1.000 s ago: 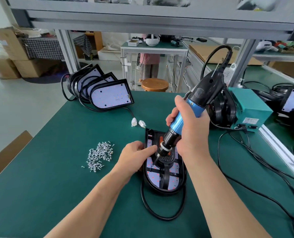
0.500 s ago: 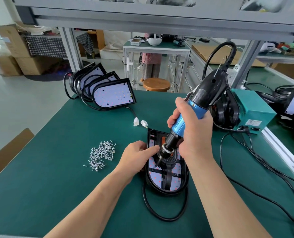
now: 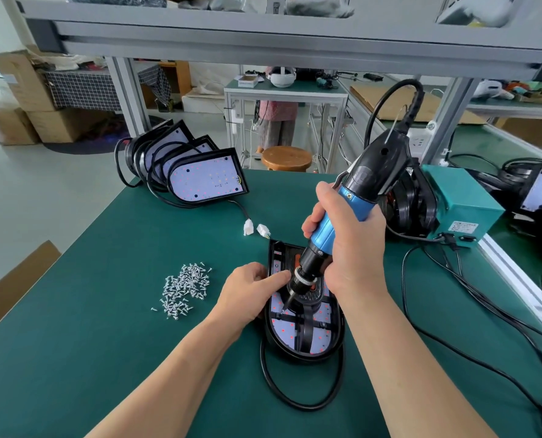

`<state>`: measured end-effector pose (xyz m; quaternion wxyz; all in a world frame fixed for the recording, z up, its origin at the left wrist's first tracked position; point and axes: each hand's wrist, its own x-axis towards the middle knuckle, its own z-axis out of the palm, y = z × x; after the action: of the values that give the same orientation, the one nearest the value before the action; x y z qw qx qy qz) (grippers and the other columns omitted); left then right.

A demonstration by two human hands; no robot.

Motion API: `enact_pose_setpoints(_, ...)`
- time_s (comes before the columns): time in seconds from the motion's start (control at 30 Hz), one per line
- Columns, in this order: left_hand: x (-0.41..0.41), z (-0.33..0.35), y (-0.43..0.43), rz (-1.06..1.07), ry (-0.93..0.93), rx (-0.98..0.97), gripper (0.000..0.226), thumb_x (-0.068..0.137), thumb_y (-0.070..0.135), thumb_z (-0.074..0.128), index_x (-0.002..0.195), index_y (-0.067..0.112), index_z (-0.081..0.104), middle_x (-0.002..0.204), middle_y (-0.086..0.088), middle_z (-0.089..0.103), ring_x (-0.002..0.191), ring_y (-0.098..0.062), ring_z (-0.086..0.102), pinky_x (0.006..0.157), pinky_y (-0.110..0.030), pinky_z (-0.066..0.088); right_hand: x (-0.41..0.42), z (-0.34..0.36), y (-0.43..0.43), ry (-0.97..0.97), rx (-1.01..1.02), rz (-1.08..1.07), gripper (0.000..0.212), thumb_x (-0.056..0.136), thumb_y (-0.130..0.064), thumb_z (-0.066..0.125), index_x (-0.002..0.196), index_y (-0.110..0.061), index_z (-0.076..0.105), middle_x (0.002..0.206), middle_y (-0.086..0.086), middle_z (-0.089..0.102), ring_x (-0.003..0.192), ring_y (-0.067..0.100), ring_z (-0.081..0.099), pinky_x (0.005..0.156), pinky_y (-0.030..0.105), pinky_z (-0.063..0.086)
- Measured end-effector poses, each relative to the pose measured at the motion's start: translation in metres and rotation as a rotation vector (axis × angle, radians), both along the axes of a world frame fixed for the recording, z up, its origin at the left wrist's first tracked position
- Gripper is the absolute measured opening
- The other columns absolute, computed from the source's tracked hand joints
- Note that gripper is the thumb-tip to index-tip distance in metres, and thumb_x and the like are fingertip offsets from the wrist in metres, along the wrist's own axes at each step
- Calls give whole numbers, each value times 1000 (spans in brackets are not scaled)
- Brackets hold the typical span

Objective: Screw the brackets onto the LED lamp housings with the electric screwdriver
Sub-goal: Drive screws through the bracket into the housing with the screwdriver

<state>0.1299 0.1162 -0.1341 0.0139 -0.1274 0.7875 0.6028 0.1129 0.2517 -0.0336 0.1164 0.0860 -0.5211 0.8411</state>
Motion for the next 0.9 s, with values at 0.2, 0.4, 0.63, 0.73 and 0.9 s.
enact_pose_setpoints(0.2, 2, 4, 1, -17, -15, 24, 48, 65, 55, 70, 78, 12, 52, 73, -6, 50, 68, -18, 44, 65, -36, 31, 3, 2, -3, 40, 14, 24, 15, 84, -17, 71, 81, -10, 58, 56, 3, 52, 46, 20, 52, 50, 27, 47)
enact_pose_setpoints(0.4, 1, 3, 1, -10, -13, 11, 50, 64, 55, 70, 75, 13, 47, 72, -6, 47, 67, -19, 42, 64, -37, 31, 6, 1, -6, 30, -2, 30, 15, 83, -15, 70, 79, -10, 57, 55, 3, 50, 46, 19, 50, 49, 26, 47)
enact_pose_setpoints(0.63, -1, 3, 2, -18, -37, -4, 64, 50, 67, 66, 76, 12, 48, 72, -8, 49, 69, -18, 43, 67, -36, 33, 7, 1, -10, 48, 38, 44, 13, 82, -12, 69, 81, -11, 57, 55, 3, 50, 46, 19, 50, 50, 24, 47)
enact_pose_setpoints(0.73, -4, 4, 3, -16, -59, 23, 62, 47, 63, 70, 75, 13, 47, 71, -8, 50, 68, -19, 44, 67, -36, 33, 7, -1, -9, 45, 48, 52, 12, 82, -12, 69, 88, -9, 59, 57, 2, 51, 47, 18, 51, 50, 23, 47)
enact_pose_setpoints(0.9, -6, 3, 5, 4, -61, 19, 57, 44, 60, 68, 70, 15, 44, 65, -3, 49, 65, -18, 42, 64, -34, 33, 6, 0, -11, 60, 65, 70, 11, 81, -10, 68, 81, -11, 57, 56, 2, 50, 46, 18, 49, 50, 23, 46)
